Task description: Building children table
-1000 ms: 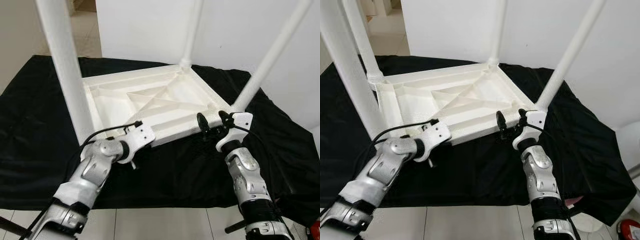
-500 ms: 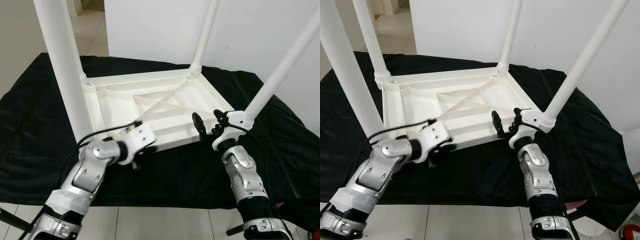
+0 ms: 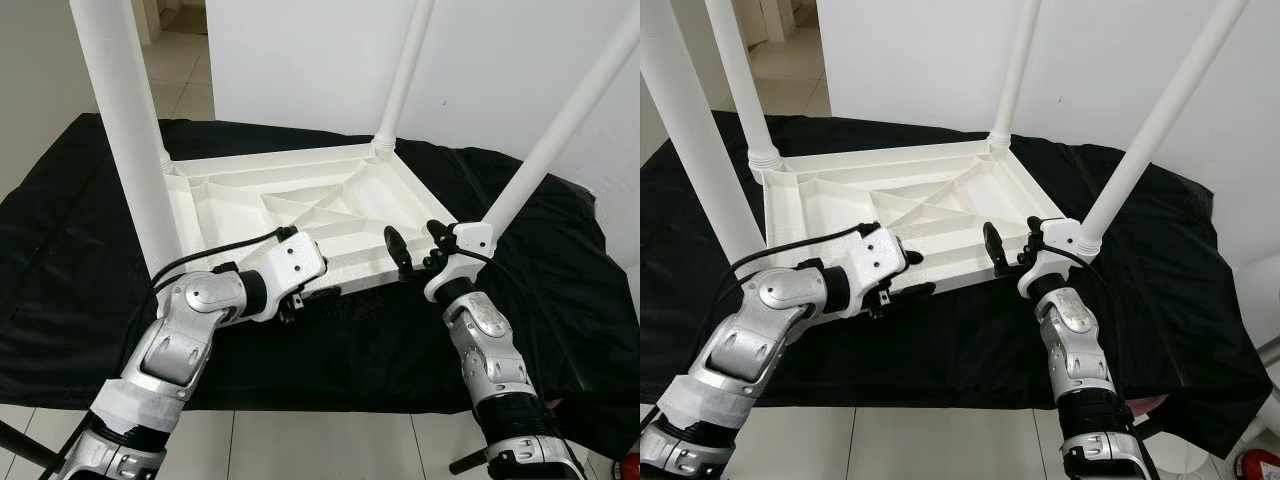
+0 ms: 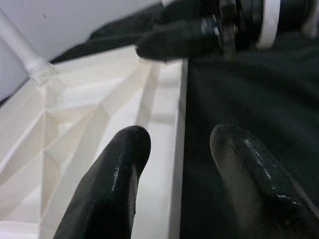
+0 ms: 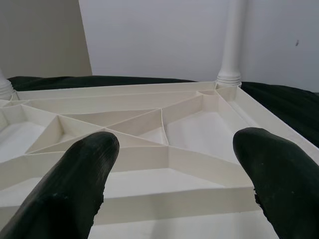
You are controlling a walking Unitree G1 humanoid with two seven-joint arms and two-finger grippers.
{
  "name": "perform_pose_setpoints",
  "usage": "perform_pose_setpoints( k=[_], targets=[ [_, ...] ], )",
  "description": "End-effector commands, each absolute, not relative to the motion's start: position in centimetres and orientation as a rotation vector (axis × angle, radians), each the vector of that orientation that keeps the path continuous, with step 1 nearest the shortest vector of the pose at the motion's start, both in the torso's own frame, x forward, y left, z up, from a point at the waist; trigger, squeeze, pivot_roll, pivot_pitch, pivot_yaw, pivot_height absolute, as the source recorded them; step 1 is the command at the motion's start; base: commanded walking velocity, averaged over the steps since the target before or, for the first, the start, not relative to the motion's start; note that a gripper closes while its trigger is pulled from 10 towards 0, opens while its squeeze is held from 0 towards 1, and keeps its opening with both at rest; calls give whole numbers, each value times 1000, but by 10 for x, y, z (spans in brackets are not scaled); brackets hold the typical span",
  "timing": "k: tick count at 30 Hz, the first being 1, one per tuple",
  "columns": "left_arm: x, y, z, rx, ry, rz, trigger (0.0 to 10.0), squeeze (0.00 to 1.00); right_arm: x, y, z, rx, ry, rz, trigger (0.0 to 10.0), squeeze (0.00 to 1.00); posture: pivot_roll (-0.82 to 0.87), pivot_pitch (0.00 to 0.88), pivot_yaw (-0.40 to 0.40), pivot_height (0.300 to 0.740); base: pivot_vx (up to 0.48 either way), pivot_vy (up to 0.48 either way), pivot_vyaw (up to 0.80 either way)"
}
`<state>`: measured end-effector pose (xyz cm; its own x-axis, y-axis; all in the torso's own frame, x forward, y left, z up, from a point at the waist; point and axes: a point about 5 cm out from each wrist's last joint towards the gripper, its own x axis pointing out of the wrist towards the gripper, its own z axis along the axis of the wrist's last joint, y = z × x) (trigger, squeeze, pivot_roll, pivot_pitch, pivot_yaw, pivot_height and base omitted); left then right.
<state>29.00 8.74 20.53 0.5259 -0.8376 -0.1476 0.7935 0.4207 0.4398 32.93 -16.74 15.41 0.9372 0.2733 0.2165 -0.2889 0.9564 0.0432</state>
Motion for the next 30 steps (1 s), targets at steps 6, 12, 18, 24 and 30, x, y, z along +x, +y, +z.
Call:
perform_pose_setpoints(
  k=[6,12,18,24,30],
  targets=[
    [292,103,231,376,-221,-886,10000,0,332,-170,152,72,-198,283,10000,0,29,0,-117,740,0,0,0],
    [289,110,242,335,-260,-857,10000,0,333,-169,153,72,-199,288,10000,0,33,0,-122,740,0,0,0],
    [277,137,251,235,-274,-889,10000,0,333,-169,152,70,-196,294,10000,0,37,0,-125,740,0,0,0],
    [265,155,250,134,-233,-930,10000,0,334,-170,151,70,-194,293,10000,0,42,0,-125,740,0,0,0],
    [254,172,249,51,-224,-955,10000,0,334,-168,150,73,-193,298,10000,0,46,0,-124,740,0,0,0]
  ],
)
